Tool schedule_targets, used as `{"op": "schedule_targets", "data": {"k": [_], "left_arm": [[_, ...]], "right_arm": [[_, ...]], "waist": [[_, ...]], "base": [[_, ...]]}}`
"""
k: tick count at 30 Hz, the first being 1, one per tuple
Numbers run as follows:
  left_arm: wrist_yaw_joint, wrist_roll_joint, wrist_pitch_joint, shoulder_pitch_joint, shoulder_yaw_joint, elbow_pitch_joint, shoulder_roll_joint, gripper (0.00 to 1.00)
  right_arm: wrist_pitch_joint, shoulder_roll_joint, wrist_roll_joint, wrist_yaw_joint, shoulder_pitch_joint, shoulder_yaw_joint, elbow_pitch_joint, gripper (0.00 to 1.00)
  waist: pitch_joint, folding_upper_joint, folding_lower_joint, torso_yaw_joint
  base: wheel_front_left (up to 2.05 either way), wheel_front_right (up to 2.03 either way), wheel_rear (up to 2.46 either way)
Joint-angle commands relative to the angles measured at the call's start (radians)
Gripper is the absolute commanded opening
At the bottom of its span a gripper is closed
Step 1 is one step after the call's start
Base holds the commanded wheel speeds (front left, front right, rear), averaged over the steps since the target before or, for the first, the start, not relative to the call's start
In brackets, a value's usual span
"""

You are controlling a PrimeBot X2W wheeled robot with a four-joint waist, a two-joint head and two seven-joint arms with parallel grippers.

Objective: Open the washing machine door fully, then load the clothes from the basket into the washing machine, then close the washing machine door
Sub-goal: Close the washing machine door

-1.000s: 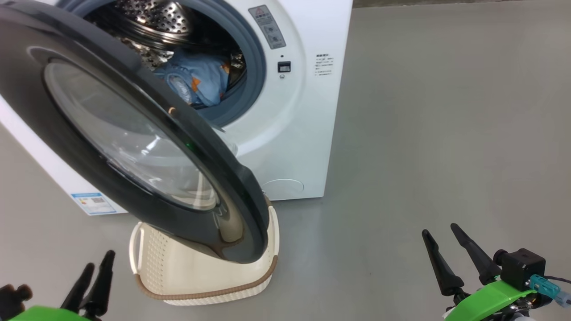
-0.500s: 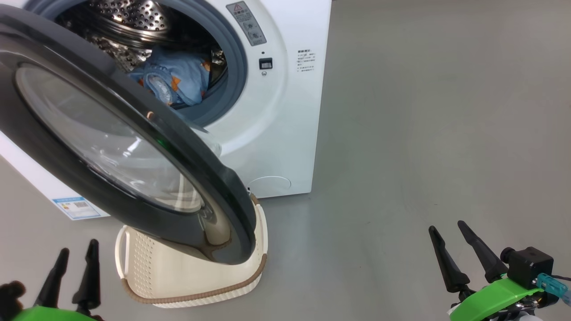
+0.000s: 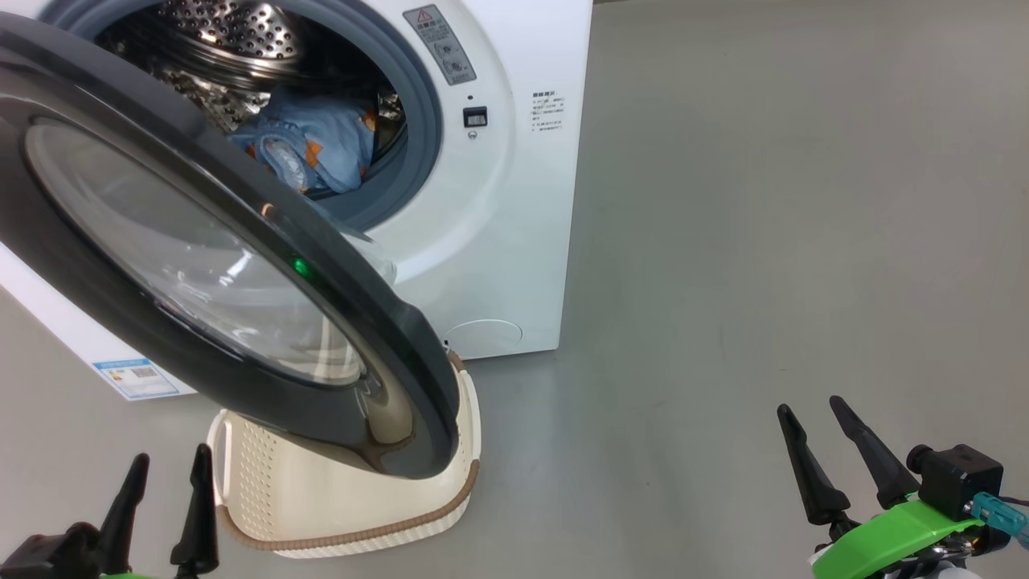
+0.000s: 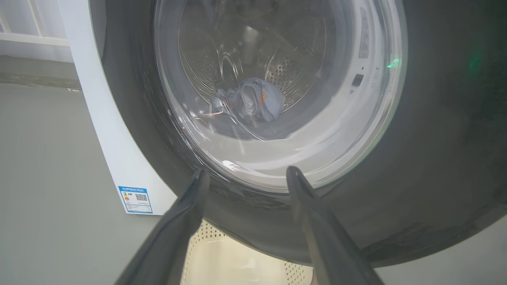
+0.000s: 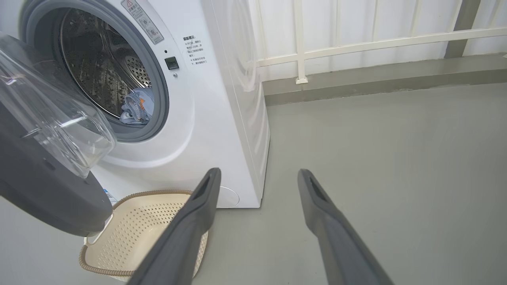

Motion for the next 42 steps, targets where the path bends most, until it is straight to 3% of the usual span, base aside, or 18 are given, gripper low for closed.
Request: {"op": "schedule_targets", "data": {"k": [1, 8, 18, 19, 21, 30, 42], "left_arm": [[-0.003, 0.028, -0.006, -0.015, 0.048, -0.031, 0.008, 1.0], [-0.003, 0.074, -0.006, -0.008, 0.076, -0.023, -0.037, 1.0], [-0.003, 0.083, -0.006, -0.01, 0.079, -0.029, -0.047, 1.0], [-0.003, 0.083, -0.006, -0.009, 0.082, -0.03, -0.05, 1.0], [-0.003, 0.084, -0.006, -0.004, 0.089, -0.033, -0.058, 1.0], [-0.003, 0.106, -0.006, 0.022, 0.107, -0.063, -0.082, 1.0], [-0.003, 0.134, -0.006, 0.053, 0.151, -0.143, -0.135, 1.0]], "right_arm": [[-0.008, -0.01, 0.003, 0.002, -0.003, 0.014, -0.023, 1.0], [-0.008, -0.004, 0.003, 0.002, -0.001, 0.018, -0.02, 1.0], [-0.008, 0.0, 0.004, 0.002, -0.005, 0.021, -0.025, 1.0], [-0.008, 0.003, 0.007, 0.002, -0.007, 0.021, -0.03, 0.5], [-0.008, 0.009, 0.013, 0.002, -0.011, 0.025, -0.042, 0.01], [-0.008, 0.028, 0.026, 0.002, -0.056, 0.066, -0.115, 0.0], [-0.008, 0.086, 0.055, 0.002, -0.167, 0.198, -0.273, 0.0]], "waist": [[0.0, 0.0, 0.0, 0.001], [0.002, 0.0, 0.0, 0.0], [-0.005, 0.0, 0.0, 0.01], [-0.008, 0.0, 0.0, 0.013], [-0.012, 0.0, 0.0, 0.019], [-0.032, 0.0, 0.0, 0.068], [-0.052, 0.0, 0.0, 0.153]], "base": [[0.0, 0.0, 0.0], [0.0, 0.0, 0.0], [0.0, 0.0, 0.0], [0.0, 0.0, 0.0], [0.0, 0.0, 0.0], [0.0, 0.0, 0.0], [0.0, 0.0, 0.0]]}}
